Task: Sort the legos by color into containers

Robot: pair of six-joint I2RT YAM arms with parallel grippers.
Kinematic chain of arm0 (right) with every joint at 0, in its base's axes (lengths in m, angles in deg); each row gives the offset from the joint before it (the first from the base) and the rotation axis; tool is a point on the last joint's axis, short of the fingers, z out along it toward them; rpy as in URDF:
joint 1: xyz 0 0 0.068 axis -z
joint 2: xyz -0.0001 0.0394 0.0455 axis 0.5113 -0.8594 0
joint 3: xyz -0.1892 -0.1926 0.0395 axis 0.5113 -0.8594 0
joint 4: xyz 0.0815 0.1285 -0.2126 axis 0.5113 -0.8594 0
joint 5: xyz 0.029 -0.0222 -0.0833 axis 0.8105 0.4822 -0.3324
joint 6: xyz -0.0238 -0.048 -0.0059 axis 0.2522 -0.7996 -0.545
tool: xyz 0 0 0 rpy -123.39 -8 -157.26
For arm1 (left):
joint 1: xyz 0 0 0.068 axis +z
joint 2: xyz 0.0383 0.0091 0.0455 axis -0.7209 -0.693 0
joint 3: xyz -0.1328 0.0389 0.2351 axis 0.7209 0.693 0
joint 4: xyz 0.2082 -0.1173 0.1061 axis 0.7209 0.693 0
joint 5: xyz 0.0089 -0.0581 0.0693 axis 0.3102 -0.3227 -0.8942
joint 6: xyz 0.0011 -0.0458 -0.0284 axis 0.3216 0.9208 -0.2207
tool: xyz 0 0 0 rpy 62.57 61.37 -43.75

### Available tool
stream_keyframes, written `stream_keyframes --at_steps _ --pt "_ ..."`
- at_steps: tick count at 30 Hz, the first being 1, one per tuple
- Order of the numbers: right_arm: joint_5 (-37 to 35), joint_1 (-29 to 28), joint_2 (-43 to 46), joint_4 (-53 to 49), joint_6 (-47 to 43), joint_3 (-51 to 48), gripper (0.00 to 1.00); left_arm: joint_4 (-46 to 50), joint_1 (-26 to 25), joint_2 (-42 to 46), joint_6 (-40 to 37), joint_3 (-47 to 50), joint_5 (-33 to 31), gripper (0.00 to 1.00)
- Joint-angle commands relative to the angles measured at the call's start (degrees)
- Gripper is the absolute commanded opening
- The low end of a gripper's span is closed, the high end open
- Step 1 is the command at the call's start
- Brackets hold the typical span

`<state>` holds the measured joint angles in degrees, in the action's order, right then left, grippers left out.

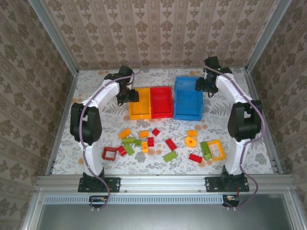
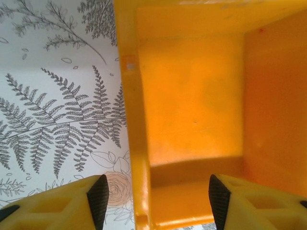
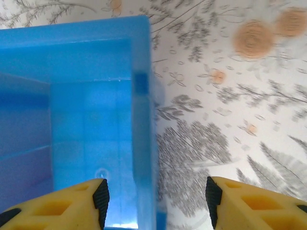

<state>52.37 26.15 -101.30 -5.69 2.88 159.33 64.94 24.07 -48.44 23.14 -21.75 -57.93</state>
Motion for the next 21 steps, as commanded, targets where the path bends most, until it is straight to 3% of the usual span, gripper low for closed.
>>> stream_keyframes --at_steps 1,5,13,21 --pt "-6.71 1.44 13.01 2.49 7.62 -9.57 0.59 -1.85 -3.65 8.75 2.07 1.76 -0.88 0.63" --pt "-6.65 2.58 25.99 2.7 13.46 -23.71 0.57 -5.54 -11.07 14.77 2.52 7.9 1.1 0.64" --pt "-2.0 2.97 43.75 -12.01 22.18 -43.48 0.53 -16.24 -27.17 18.96 -0.8 18.38 14.92 0.6" --pt "0.48 2.43 44.3 -15.48 24.81 -52.17 0.48 -20.07 -38.65 14.72 -2.56 19.08 18.48 0.59"
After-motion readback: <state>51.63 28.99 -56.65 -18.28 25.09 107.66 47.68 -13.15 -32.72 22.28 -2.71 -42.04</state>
